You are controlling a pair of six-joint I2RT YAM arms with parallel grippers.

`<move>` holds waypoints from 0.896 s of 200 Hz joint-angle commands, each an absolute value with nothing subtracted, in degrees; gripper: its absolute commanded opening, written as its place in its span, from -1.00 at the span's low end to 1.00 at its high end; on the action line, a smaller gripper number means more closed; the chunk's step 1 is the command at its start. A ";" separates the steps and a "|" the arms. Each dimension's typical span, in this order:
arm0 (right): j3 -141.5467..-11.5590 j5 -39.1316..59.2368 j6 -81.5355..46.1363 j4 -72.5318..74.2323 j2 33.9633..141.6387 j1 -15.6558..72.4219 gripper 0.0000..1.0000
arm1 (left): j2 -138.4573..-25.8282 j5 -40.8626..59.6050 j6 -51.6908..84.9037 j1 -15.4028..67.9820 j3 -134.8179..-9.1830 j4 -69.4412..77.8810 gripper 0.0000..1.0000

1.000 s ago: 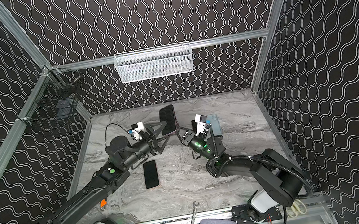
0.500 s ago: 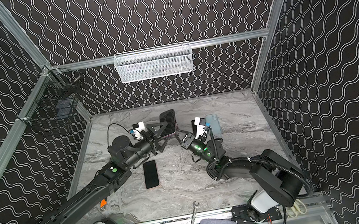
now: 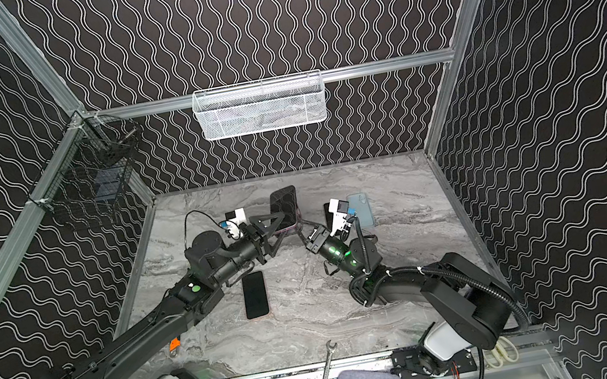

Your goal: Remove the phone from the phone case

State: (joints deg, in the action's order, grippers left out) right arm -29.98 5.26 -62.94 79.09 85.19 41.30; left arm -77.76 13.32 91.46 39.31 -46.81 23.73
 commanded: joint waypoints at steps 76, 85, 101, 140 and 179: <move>-29.35 5.42 -59.99 82.50 82.21 42.60 -0.97 | -78.17 13.81 91.15 39.02 -46.00 27.03 -0.40; -29.36 5.25 -59.85 82.27 82.18 42.65 -0.97 | -78.13 13.72 91.06 38.94 -45.97 27.20 -0.46; -29.18 5.07 -60.16 82.61 82.34 42.68 -0.97 | -78.15 13.78 91.49 38.94 -45.79 27.30 -0.57; -29.27 4.59 -60.02 82.26 82.77 42.80 -0.97 | -77.70 14.12 91.12 39.00 -45.79 27.70 -0.79; -29.47 4.07 -59.90 81.03 83.36 42.89 -0.97 | -77.56 14.49 91.34 38.86 -46.10 28.03 -1.00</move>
